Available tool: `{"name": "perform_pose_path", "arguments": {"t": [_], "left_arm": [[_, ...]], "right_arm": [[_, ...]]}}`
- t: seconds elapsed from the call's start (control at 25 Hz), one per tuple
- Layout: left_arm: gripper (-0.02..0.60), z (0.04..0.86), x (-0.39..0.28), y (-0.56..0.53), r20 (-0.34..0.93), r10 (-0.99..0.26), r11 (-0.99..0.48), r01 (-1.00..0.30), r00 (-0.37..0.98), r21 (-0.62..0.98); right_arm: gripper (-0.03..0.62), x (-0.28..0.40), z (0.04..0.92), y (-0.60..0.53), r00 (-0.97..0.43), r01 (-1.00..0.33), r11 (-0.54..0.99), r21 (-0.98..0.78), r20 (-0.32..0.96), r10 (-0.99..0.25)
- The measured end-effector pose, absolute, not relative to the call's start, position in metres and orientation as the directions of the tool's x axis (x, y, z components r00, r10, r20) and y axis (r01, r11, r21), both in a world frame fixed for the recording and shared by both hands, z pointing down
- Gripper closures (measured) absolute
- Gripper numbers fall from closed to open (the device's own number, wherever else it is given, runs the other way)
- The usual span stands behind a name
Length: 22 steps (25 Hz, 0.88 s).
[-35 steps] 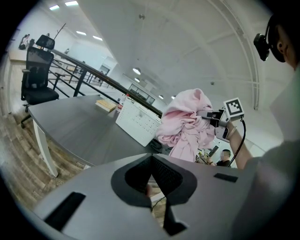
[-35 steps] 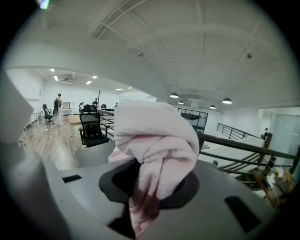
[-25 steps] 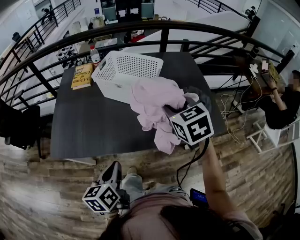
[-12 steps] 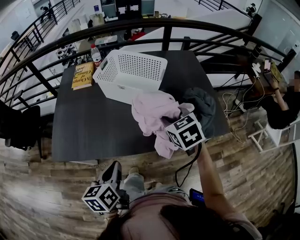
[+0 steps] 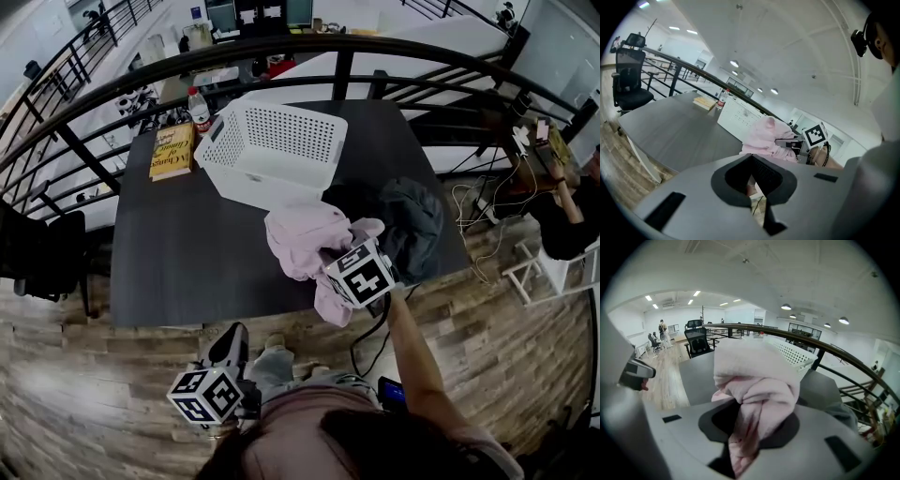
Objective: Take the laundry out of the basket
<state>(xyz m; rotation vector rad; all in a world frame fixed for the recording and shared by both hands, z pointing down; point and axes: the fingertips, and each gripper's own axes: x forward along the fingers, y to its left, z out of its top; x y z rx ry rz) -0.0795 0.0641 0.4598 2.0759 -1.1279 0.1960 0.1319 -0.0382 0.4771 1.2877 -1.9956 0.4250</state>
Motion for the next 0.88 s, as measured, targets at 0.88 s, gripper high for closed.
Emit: {"name": "perform_pose_path", "arguments": {"t": [0.88], "left_arm": [[0.583, 0.461, -0.110, 0.030, 0.456, -0.640, -0.372, -0.768, 0.619, 0.521]], "right_arm": [[0.368, 0.109, 0.537, -0.061, -0.086, -0.915, 0.362, 0.179, 0.790, -0.607]]}}
